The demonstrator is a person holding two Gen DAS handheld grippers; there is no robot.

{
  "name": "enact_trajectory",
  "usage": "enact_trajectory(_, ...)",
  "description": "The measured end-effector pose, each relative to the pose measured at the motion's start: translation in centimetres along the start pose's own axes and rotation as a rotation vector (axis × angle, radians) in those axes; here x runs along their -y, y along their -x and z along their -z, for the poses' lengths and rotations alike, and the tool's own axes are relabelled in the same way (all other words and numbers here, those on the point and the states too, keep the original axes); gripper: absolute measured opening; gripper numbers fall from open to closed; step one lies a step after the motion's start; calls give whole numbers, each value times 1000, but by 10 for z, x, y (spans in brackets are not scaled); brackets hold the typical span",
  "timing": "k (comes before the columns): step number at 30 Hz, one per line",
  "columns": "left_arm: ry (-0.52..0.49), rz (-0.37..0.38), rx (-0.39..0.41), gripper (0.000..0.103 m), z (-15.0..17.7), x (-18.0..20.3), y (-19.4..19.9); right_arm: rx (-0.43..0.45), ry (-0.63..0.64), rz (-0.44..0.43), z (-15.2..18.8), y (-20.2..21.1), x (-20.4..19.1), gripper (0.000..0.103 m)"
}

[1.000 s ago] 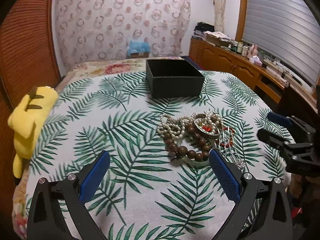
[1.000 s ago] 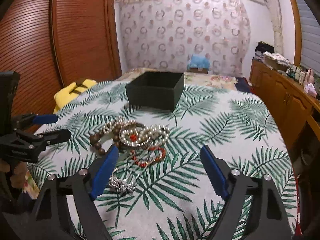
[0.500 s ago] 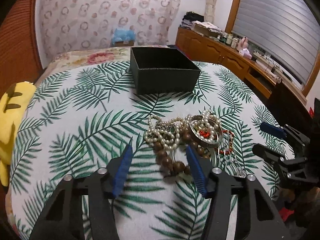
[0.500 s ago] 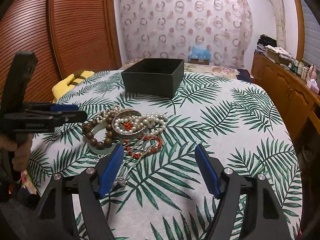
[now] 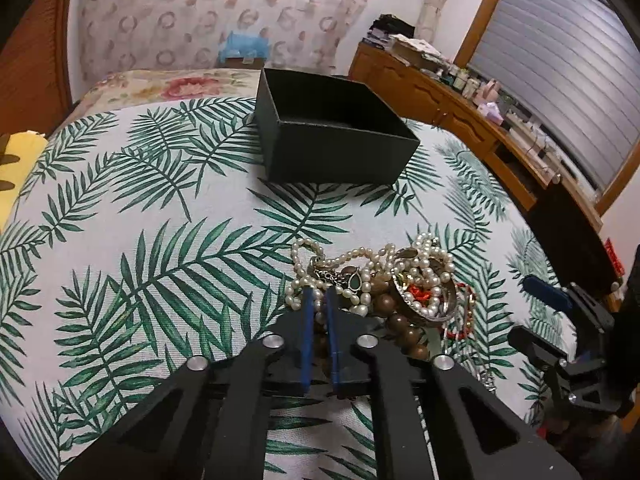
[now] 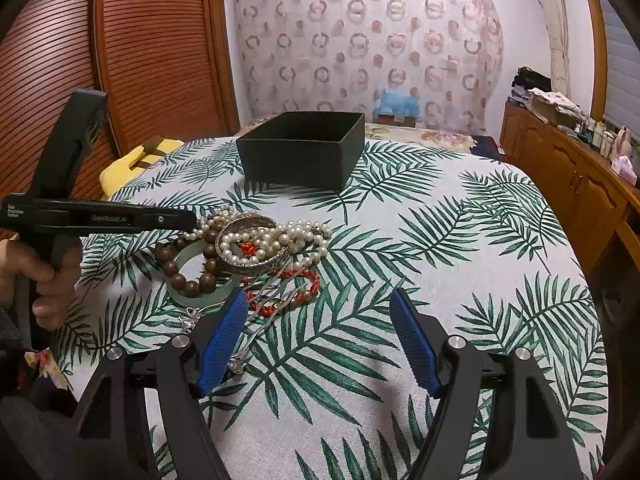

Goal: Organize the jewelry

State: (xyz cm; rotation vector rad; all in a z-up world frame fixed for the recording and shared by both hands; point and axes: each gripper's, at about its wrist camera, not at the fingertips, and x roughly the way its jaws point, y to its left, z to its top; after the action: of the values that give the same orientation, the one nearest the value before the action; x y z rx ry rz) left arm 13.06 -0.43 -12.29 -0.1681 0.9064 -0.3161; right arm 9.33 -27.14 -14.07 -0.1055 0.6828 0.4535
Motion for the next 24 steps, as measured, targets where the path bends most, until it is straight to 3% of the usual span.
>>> enact_trajectory(12,-28,-58,122,4,-10,-2,44,0,23,-3,-5,0,1,76)
enact_trajectory(17,-62,-84,208,4,-15,9,74,5,47,-10,-16,-2,3,62)
enact_trajectory(24,-99,-103,313,4,-20,24,112,-56,46,-34,-30,-26,17,43)
